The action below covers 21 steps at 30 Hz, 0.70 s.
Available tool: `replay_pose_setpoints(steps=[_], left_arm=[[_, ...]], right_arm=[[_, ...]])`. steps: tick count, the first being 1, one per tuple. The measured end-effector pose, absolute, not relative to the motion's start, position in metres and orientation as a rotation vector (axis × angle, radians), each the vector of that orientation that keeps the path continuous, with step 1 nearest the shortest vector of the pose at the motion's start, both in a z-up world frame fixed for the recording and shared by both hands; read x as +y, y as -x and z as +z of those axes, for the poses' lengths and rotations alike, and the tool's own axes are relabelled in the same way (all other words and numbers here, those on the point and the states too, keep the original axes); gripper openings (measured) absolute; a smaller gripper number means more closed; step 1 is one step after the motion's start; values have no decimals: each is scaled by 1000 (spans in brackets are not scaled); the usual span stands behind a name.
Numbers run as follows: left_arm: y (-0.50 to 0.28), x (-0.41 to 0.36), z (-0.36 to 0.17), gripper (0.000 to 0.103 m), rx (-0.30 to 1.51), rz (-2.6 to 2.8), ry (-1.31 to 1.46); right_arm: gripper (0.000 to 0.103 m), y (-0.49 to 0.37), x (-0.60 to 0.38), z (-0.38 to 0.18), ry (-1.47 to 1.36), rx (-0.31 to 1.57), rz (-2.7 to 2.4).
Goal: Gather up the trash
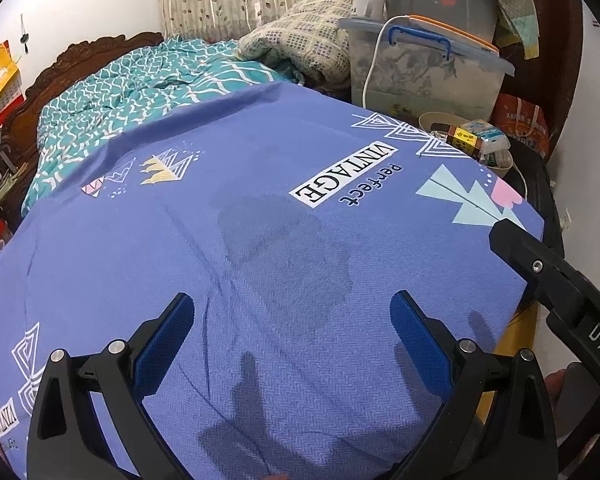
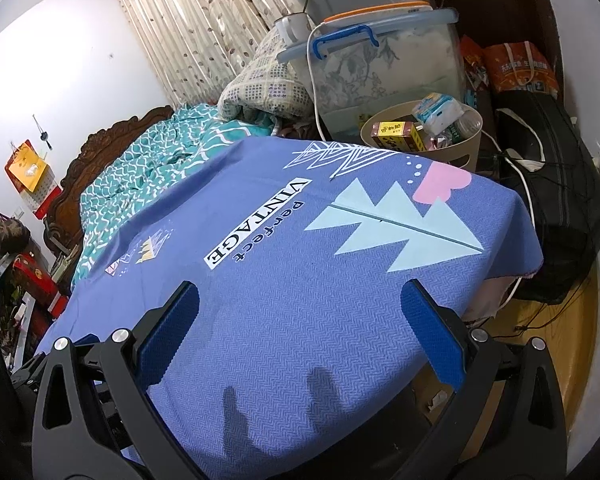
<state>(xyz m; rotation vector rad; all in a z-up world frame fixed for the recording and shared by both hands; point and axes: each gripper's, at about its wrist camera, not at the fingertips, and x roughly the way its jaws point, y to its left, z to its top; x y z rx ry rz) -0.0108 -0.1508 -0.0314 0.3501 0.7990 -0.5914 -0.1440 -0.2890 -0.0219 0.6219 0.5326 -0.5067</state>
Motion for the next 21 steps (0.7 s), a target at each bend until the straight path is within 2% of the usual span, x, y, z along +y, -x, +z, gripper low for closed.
replay_pose_setpoints(steps=[21], left_arm=[[3, -153, -48, 95, 881, -581, -355]], right_arm=[[99, 143, -292, -30, -633, 554, -505]])
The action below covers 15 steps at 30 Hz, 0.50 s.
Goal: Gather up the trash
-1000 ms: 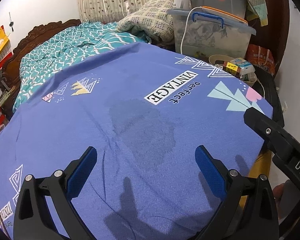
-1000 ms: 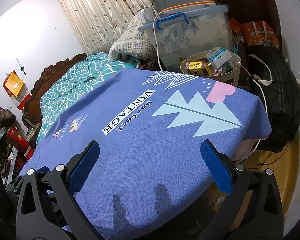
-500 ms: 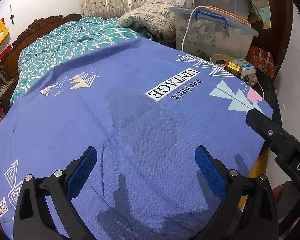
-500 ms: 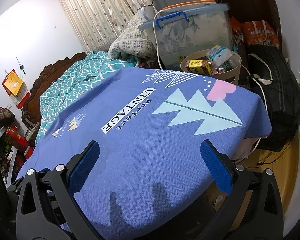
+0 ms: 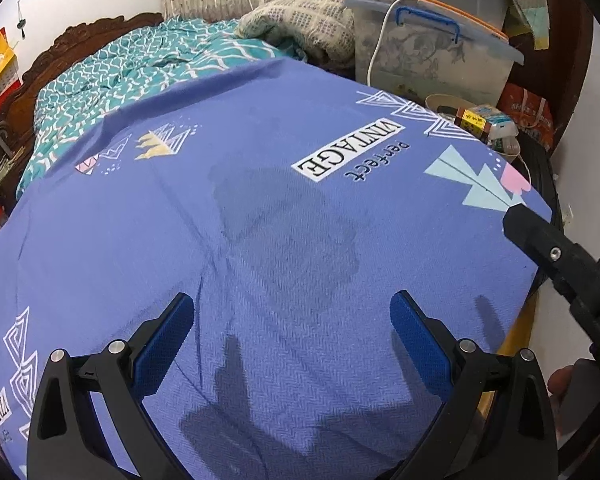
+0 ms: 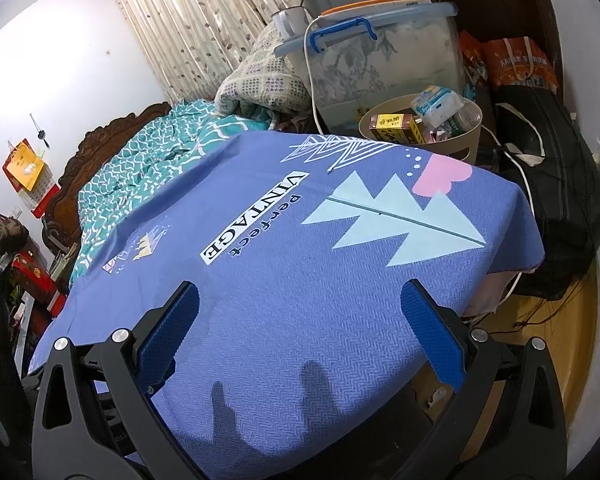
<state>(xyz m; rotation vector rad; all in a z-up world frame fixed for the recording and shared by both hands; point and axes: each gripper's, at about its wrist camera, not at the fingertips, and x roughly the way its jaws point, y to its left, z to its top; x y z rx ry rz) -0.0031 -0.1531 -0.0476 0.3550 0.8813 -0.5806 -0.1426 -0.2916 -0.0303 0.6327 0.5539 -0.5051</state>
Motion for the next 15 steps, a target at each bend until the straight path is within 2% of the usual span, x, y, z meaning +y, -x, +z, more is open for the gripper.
replay_pose_setpoints(steps=[15], left_arm=[[2, -151, -45, 95, 869, -562, -350]], right_arm=[[99, 141, -290, -25, -604, 534, -509]])
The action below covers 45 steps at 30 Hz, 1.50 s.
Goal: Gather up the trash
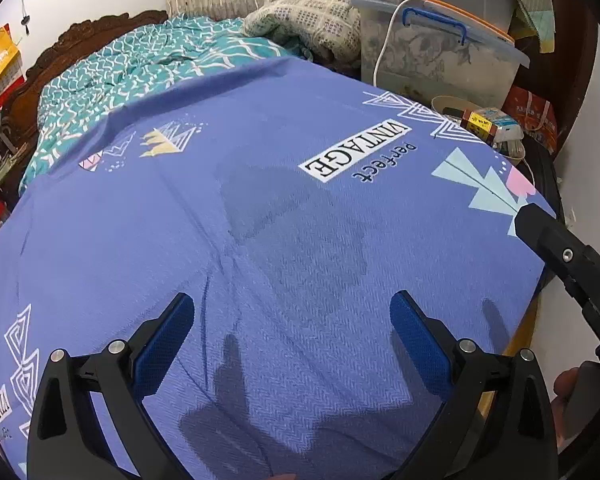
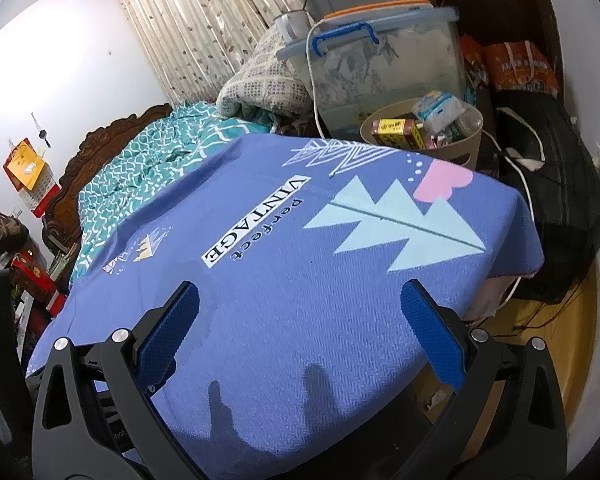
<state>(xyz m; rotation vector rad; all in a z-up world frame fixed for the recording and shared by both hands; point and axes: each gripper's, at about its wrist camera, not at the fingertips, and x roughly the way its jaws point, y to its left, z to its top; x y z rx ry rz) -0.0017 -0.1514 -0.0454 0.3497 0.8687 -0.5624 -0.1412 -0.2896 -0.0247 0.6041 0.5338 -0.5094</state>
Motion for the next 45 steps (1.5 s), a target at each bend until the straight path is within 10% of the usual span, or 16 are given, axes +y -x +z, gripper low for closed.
replay_pose_setpoints(steps=[45], left_arm=[[19, -165, 53, 95, 540, -606, -316]], right_arm=[[100, 182, -301, 43, -479, 285, -594]])
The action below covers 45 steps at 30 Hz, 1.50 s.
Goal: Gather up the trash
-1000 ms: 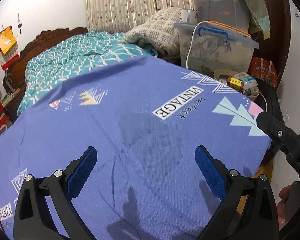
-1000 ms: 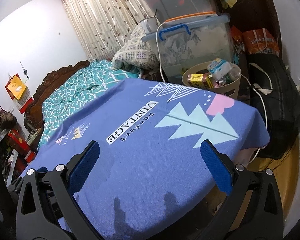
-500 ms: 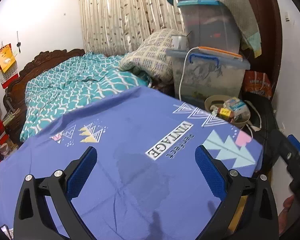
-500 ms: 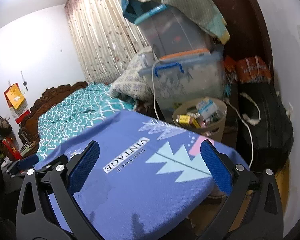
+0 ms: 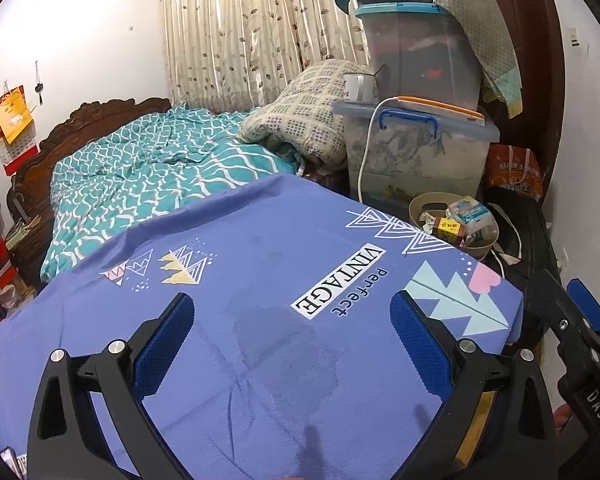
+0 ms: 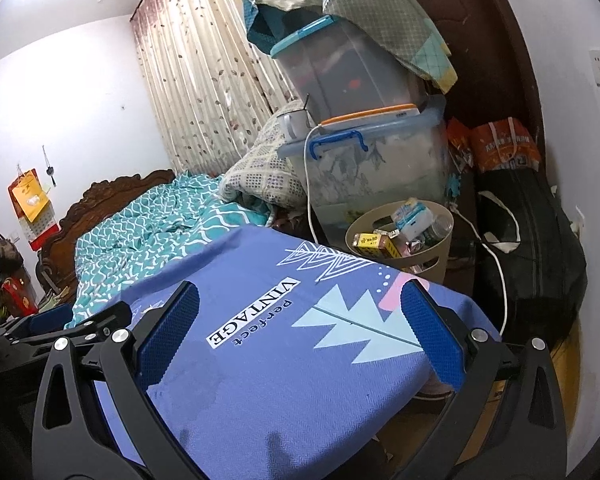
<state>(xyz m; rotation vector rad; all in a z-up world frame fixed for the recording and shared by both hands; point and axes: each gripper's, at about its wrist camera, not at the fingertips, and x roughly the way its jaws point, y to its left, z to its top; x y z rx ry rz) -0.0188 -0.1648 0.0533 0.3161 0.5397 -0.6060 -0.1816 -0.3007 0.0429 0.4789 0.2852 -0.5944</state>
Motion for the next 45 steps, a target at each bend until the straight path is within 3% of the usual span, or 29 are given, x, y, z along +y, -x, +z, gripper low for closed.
replay_pose_setpoints(steps=[45], left_arm=[[21, -159, 48, 95, 531, -594, -325]], right_arm=[[100, 177, -298, 34, -510, 300, -584]])
